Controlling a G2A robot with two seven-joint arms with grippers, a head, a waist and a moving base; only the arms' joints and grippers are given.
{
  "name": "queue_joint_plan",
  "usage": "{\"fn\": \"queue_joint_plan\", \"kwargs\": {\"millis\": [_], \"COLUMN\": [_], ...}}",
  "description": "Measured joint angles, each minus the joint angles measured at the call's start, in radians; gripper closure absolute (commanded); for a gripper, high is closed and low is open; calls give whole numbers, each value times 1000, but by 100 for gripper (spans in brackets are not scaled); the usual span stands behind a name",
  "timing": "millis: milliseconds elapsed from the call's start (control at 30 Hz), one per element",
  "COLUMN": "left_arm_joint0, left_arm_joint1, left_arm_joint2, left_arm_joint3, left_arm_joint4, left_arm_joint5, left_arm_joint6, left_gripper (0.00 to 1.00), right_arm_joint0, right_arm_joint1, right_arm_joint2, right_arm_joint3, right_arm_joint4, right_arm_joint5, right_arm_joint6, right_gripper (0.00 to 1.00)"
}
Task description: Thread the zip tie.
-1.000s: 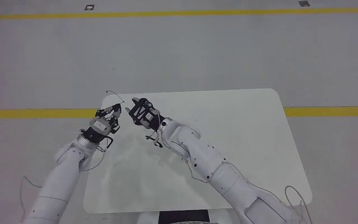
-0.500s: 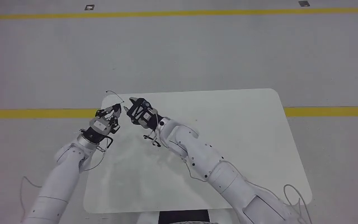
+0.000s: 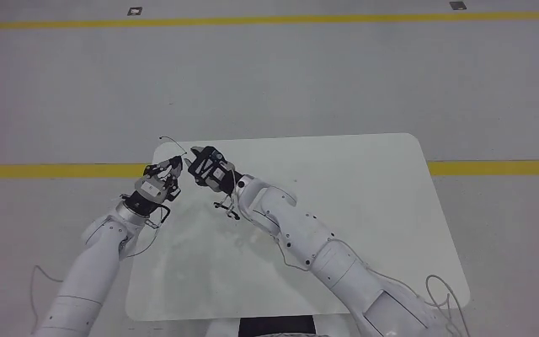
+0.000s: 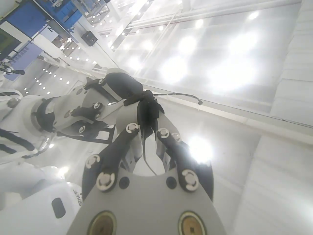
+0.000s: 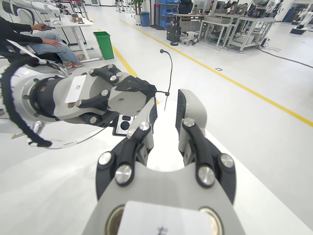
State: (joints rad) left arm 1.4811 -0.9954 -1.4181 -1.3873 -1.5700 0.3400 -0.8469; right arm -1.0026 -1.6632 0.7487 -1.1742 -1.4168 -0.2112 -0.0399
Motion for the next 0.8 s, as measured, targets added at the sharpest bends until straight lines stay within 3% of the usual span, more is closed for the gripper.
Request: {"fn": "queue_joint_plan", "kwargs": {"millis": [133,800], "left_arm_joint0": [0,0], "left_arm_joint1": [0,0], "left_arm_joint2": [0,0], "left_arm_joint3": [0,0], "left_arm_joint4": [0,0], "left_arm_joint5": [0,0], "left_arm_joint6": [0,0], "left_gripper": [100,100], "right_arm_joint0": [1,-42], "right_arm_joint1": [-2,12], "right_arm_joint2": [0,40], "right_arm_joint3": [2,-26], "right_arm_joint4": [-3,-45], "right_arm_joint5": [4,20], "right_arm_joint6": [-1,41], "right_gripper": [100,100]}}
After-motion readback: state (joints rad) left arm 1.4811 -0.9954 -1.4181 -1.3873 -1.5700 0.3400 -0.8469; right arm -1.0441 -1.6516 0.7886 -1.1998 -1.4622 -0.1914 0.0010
